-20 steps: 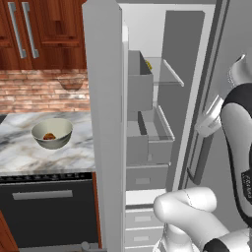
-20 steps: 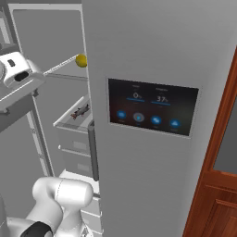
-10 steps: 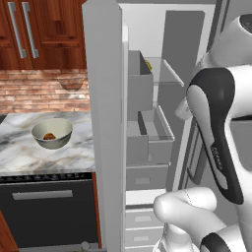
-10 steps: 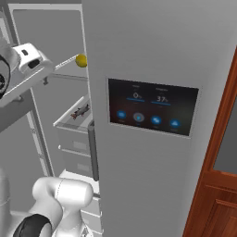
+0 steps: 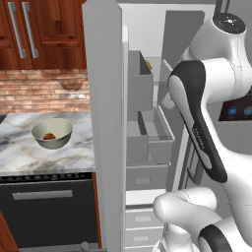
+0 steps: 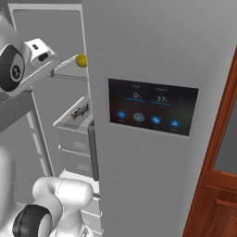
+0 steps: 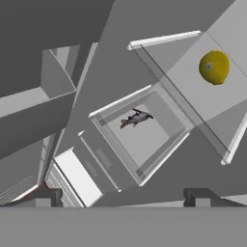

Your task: Take the lemon, peach, and fish from the freezer and place them in the bowl on the counter.

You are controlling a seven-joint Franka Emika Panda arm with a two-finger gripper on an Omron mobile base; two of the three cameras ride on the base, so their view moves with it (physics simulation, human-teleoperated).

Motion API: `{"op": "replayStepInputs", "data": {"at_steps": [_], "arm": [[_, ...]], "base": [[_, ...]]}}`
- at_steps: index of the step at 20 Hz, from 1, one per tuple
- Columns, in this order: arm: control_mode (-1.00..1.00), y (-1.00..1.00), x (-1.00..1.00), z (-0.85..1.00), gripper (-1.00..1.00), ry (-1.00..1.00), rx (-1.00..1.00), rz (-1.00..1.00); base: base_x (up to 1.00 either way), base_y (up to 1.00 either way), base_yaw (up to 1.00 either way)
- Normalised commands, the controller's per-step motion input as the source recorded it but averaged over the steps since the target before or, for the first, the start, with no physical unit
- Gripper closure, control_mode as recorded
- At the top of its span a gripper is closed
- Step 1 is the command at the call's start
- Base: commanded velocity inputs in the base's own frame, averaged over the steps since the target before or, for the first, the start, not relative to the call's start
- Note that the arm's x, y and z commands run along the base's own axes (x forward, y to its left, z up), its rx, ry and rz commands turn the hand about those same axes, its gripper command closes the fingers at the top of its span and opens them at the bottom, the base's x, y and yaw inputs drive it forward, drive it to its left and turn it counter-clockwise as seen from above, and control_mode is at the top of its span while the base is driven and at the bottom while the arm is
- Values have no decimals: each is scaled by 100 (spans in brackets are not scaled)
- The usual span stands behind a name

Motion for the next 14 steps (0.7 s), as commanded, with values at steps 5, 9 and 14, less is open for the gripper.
{"op": "replayStepInputs", "data": {"at_steps": [5,9,14], "arm": [[-100,9,57,0,-100,0,0,0],[-100,0,52,0,-100,0,0,0],[-100,0,43,2,-100,0,0,0]], "base": [[0,0,0],[0,0,0],[0,0,0]]}}
